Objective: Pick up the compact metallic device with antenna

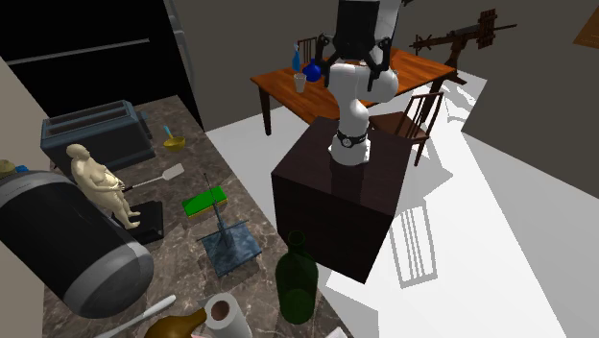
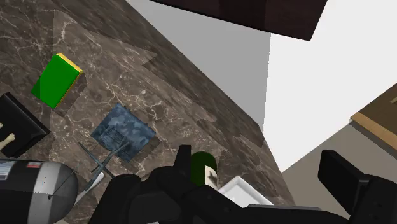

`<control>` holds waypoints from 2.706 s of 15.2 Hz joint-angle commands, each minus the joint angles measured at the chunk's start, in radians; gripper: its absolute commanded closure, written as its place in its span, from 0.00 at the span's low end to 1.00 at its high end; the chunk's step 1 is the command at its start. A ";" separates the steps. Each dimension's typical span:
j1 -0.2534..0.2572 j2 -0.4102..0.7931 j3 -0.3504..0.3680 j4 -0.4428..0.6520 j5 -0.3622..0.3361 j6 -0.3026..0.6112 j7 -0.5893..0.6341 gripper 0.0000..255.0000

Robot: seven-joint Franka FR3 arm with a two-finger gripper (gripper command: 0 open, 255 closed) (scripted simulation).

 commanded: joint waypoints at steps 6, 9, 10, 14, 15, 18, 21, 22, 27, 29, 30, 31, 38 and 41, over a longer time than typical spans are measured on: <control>-0.002 0.128 -0.071 -0.003 -0.055 0.089 -0.151 0.00; -0.003 0.218 -0.110 0.013 -0.082 0.141 -0.238 0.00; -0.004 0.250 -0.122 0.021 -0.090 0.157 -0.267 0.00; -0.004 0.386 -0.166 0.068 -0.116 0.220 -0.378 0.00; -0.005 0.421 -0.176 0.083 -0.121 0.234 -0.405 0.00; -0.007 0.532 -0.202 0.136 -0.132 0.273 -0.485 0.00; -0.011 0.646 -0.222 0.201 -0.137 0.304 -0.563 0.00; -0.012 0.685 -0.227 0.225 -0.137 0.313 -0.588 0.00; -0.027 0.883 -0.243 0.366 -0.137 0.345 -0.709 0.00; -0.035 0.964 -0.244 0.432 -0.137 0.350 -0.753 0.00; -0.040 1.005 -0.244 0.467 -0.137 0.351 -0.775 0.00; -0.044 1.046 -0.243 0.504 -0.137 0.352 -0.796 0.00; -0.059 1.178 -0.238 0.583 -0.137 0.392 -0.845 0.00; -0.060 1.195 -0.237 0.567 -0.136 0.425 -0.843 0.00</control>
